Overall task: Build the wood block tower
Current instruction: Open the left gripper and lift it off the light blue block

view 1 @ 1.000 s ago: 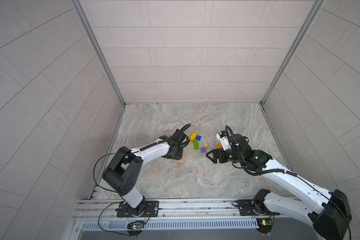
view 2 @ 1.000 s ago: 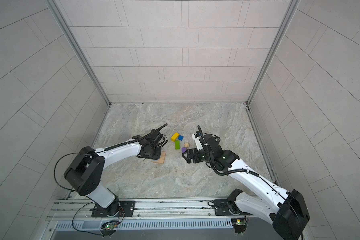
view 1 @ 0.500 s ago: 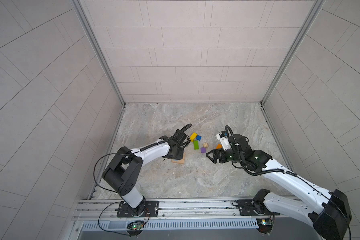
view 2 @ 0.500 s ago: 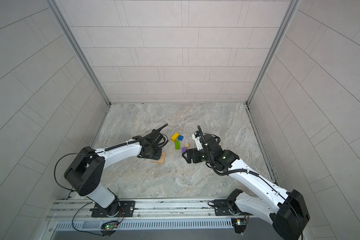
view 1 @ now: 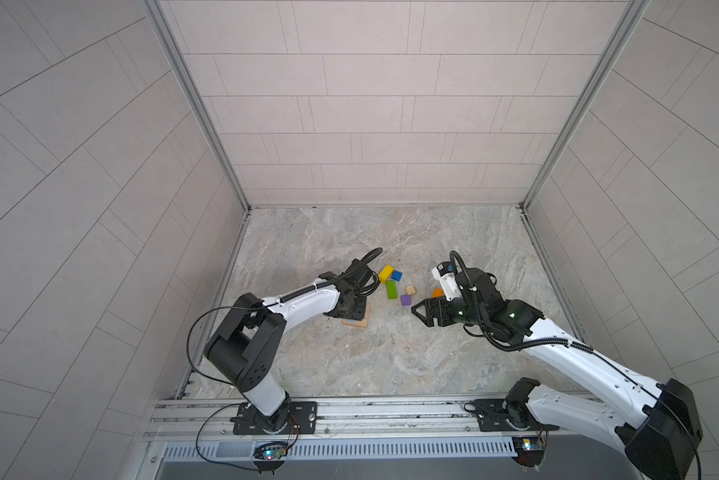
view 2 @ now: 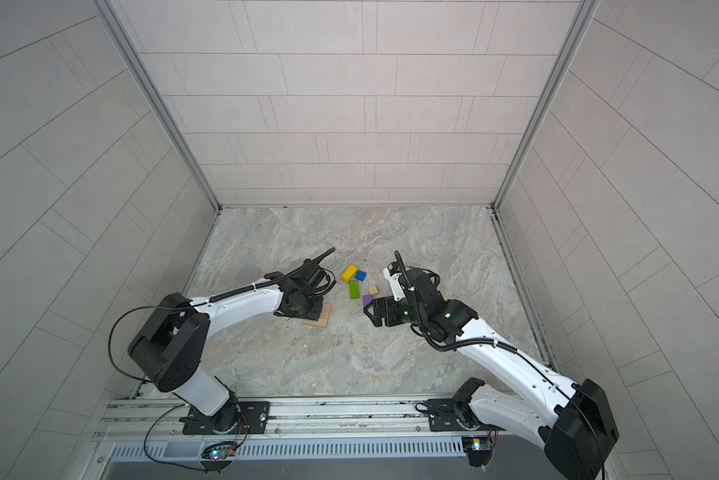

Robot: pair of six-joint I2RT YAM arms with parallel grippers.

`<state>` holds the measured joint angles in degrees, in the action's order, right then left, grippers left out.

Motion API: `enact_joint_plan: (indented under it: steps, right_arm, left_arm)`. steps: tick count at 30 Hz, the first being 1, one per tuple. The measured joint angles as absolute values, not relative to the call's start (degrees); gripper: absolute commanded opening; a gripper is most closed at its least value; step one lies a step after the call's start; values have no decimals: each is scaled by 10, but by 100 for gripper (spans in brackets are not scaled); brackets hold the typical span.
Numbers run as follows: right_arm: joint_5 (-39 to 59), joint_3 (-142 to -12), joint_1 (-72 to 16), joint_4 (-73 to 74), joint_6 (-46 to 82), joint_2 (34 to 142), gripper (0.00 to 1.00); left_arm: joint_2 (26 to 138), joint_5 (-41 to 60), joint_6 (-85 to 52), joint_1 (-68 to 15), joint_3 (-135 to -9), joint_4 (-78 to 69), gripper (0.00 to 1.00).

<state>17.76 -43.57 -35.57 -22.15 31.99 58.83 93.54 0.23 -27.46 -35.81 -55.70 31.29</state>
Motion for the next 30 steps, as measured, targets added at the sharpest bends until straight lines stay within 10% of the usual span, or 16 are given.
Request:
enact_joint_plan:
  steps: [30]
  right_arm:
    - [116, -438, -352, -273, 315, 580, 84]
  left_arm:
    - [967, 65, -283, -405, -725, 364, 67]
